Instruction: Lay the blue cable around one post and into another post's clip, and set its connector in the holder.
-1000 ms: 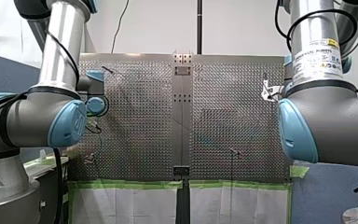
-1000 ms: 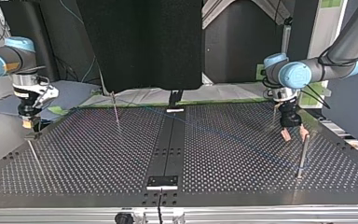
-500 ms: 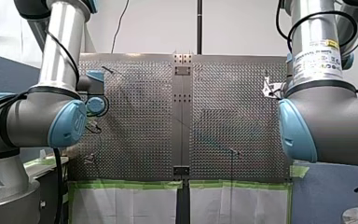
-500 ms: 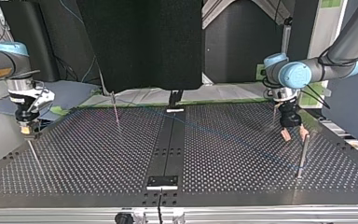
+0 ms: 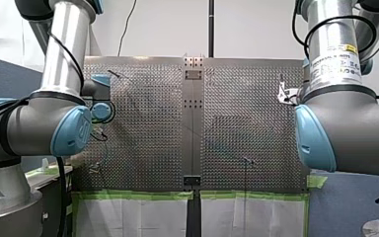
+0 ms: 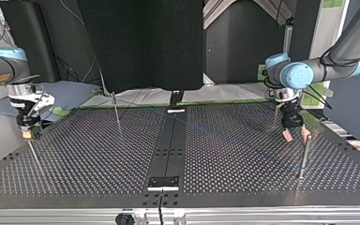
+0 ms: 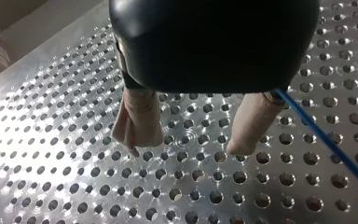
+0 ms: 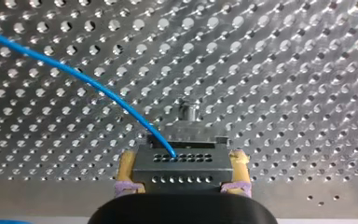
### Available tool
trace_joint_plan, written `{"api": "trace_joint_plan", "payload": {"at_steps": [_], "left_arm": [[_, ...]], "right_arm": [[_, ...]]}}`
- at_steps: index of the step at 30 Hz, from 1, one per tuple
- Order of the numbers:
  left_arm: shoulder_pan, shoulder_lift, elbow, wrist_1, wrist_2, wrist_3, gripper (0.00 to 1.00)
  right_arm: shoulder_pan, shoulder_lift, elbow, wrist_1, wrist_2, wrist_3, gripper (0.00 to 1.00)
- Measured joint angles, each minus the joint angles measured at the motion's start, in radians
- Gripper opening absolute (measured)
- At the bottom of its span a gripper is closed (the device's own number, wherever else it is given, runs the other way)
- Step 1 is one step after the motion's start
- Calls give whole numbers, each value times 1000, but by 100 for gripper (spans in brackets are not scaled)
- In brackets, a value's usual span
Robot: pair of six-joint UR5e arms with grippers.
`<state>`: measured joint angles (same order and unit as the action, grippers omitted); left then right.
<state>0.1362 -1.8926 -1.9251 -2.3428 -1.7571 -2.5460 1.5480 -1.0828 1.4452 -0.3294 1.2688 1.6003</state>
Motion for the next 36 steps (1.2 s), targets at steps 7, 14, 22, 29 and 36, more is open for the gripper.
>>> {"api": "trace_joint_plan", "payload": {"at_steps": [7,14,22,29,36], "left_arm": [[0,0,0,-1,0,-2,100],[-1,0,0,-1,0,-2,100],[-1,0,0,-1,0,-3,100],[-2,0,0,-1,0,-3,100],[-2,0,0,-1,0,-3,100]], "right_arm": [[-6,2,-13,11,-1,3,0],[-10,9,-13,9,-2,2,0],[-11,22,-13,6,-19,12,0],[-12,26,-13,-1,-68,32,0],[-14,26,-13,-14,-79,29,0]]}}
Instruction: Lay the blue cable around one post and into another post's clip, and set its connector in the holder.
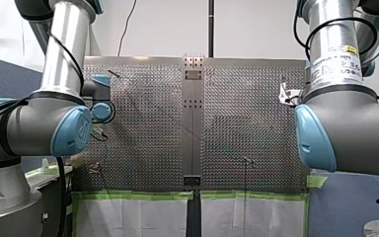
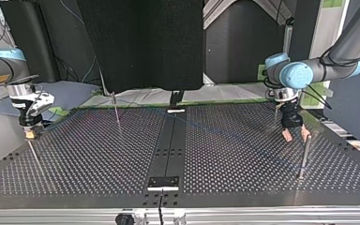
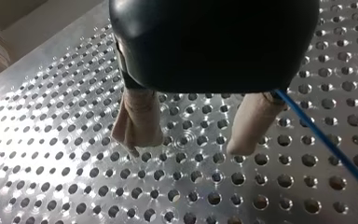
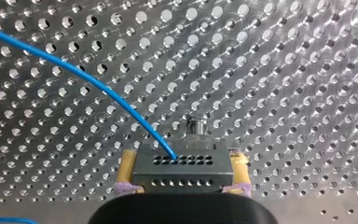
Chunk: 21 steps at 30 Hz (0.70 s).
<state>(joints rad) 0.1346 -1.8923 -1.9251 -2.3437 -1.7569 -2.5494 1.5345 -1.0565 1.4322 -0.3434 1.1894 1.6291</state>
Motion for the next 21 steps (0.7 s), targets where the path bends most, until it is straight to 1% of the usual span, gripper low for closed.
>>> {"api": "trace_joint_plan", "payload": {"at_steps": [7,12,17,19,21], "left_arm": [[0,0,0,0,0,0,100],[0,0,0,0,0,0,100],[0,-1,0,1,0,0,100],[0,0,0,1,0,0,100],[0,0,0,0,0,0,100]], "right_arm": [[-8,0,0,-10,0,-5,0],[-9,0,1,-33,-6,-18,0],[-9,1,4,-51,-13,-39,0],[-8,2,7,-59,-14,-41,0],[-9,1,12,-71,-15,-40,0]]}}
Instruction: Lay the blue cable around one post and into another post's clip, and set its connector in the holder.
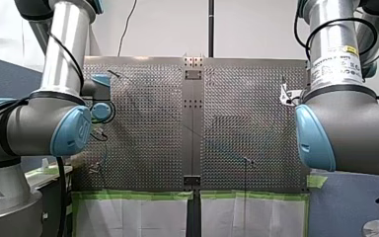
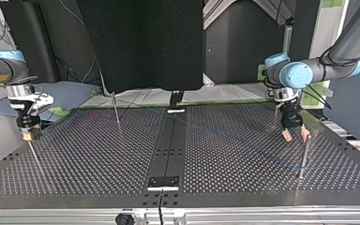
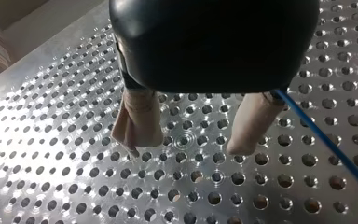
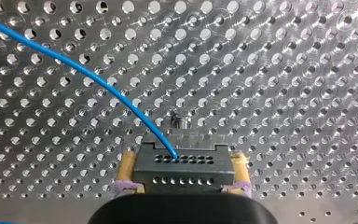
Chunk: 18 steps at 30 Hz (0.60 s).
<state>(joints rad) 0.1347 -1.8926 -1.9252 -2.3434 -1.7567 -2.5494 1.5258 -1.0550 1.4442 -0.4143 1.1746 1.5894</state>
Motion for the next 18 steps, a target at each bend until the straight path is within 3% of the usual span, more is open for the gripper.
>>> {"api": "trace_joint_plan", "payload": {"at_steps": [5,18], "left_arm": [[0,0,0,1,0,1,100],[0,0,0,2,0,4,100]], "right_arm": [[-1,0,11,-25,-2,10,0],[-4,0,14,-32,-2,24,0]]}}
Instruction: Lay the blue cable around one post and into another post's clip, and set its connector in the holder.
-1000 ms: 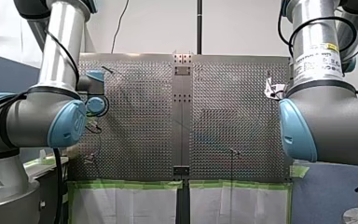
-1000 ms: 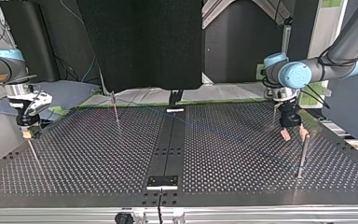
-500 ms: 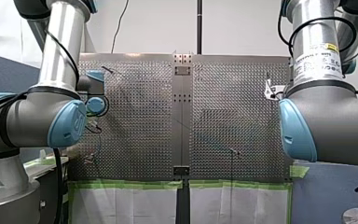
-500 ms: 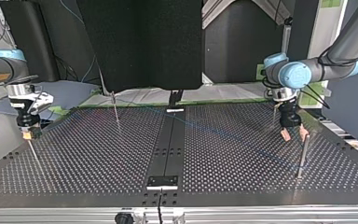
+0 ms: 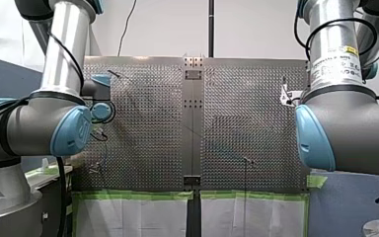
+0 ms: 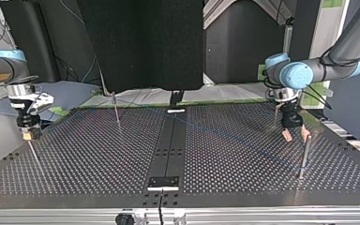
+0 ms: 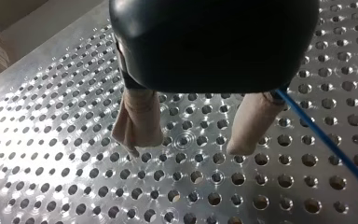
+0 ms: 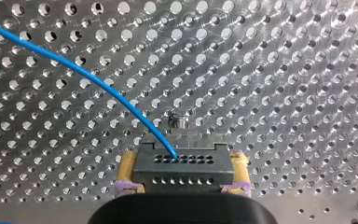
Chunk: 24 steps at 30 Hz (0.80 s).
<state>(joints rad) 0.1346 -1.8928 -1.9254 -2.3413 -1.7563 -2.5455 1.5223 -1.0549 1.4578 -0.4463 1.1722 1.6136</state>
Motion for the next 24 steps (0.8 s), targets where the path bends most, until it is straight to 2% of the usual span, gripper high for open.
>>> {"api": "trace_joint_plan", "payload": {"at_steps": [7,24], "left_arm": [[0,0,0,2,0,-1,100],[0,0,0,0,0,-1,100]], "right_arm": [[-1,0,0,3,0,9,0],[-3,0,0,4,1,10,0]]}}
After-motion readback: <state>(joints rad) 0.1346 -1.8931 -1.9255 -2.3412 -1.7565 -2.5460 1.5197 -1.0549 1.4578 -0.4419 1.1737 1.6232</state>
